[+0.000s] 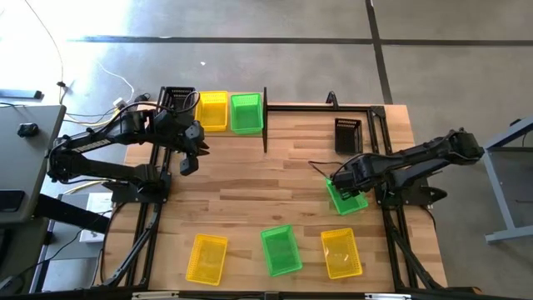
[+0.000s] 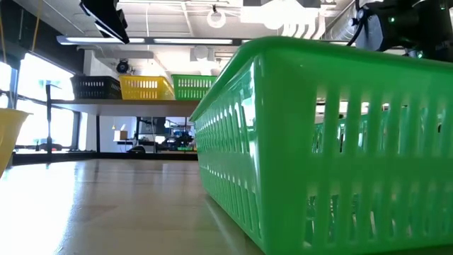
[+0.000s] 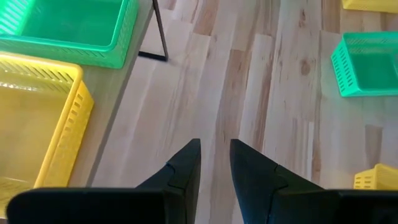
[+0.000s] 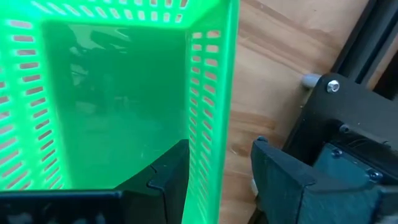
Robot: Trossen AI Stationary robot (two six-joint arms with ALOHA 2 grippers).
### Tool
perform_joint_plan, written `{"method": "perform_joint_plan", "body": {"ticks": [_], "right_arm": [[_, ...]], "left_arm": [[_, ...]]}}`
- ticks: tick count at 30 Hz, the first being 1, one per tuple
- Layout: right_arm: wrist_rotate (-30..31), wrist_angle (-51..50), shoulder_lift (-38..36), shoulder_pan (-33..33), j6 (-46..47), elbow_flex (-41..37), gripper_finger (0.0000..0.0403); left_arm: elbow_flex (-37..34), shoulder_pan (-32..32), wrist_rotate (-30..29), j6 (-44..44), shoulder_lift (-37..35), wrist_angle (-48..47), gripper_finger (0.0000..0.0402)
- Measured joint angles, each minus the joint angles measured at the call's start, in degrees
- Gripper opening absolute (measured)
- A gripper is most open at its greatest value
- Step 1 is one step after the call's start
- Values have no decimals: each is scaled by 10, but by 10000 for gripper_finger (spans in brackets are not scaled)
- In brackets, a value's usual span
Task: Stack baskets on shelf by color
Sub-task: Stack the top green basket on top of the green basket on the shelf
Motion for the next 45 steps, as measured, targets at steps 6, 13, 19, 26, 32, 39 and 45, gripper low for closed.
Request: {"method": "perform_joint_plan", "body": {"ticks": [6, 13, 19, 26, 32, 39, 45], "right_arm": [[-7, 20, 21, 0, 12, 0, 127], [-34, 37, 54, 0, 55, 1, 96], [-56, 42, 56, 0, 115, 7, 11], [-19, 46, 56, 0, 168, 68, 3], [59, 49, 56, 9, 222, 141, 2], [142, 63, 57, 44, 281, 205, 1], [202, 75, 82, 58, 299, 255, 1]], "left_arm": [[0, 0, 17, -4, 0, 0, 76], [0, 0, 17, -3, 0, 0, 76], [0, 0, 17, -2, 0, 0, 76], [0, 0, 17, -17, 0, 0, 76], [0, 0, 17, -17, 0, -1, 100], [0, 0, 17, -17, 0, 0, 159], [0, -11, 16, -38, 0, 45, 188]]}}
